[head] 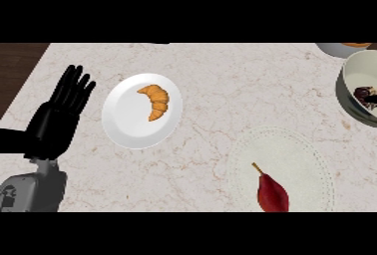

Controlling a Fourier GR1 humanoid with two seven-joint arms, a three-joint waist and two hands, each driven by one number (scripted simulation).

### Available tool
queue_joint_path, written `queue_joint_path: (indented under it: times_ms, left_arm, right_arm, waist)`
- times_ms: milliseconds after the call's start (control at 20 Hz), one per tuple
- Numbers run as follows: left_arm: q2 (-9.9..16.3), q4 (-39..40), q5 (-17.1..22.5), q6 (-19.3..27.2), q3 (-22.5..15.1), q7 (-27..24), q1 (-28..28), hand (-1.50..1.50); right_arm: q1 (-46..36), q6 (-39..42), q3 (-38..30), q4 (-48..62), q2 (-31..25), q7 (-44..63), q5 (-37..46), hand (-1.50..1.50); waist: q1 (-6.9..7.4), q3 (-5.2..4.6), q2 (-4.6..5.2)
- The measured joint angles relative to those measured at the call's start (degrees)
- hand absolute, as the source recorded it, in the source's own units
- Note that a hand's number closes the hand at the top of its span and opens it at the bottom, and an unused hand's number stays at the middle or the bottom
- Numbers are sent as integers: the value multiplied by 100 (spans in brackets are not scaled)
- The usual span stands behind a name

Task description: Pick the cupcake from the placemat and place it in the bowl

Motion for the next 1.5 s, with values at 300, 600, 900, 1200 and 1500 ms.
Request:
queue_joint_path:
  times_ms: [300,600,900,1200,1500]
  left_arm:
    - [16,57,-7,48,68,-9,-30,0]
    - [43,66,-9,18,101,-52,38,0]
    - [68,41,-4,5,148,-86,127,0]
    - [55,5,-6,17,184,-137,248,0]
    - [39,-27,5,6,190,-152,345,0]
  right_arm:
    - [-213,176,-1005,121,-122,-449,-998,-150]
    - [-68,370,-1725,276,-592,-561,-1666,-150]
    - [426,702,-2126,411,-1148,-700,-2018,-150]
    - [1037,1347,-2343,520,-1684,-877,-2215,-150]
    - [1604,1930,-2447,565,-1945,-1171,-2317,-150]
  waist:
    - [-90,6,-18]
    - [-145,1,-28]
    - [-206,5,-41]
    - [-287,16,-65]
    - [-331,27,-81]
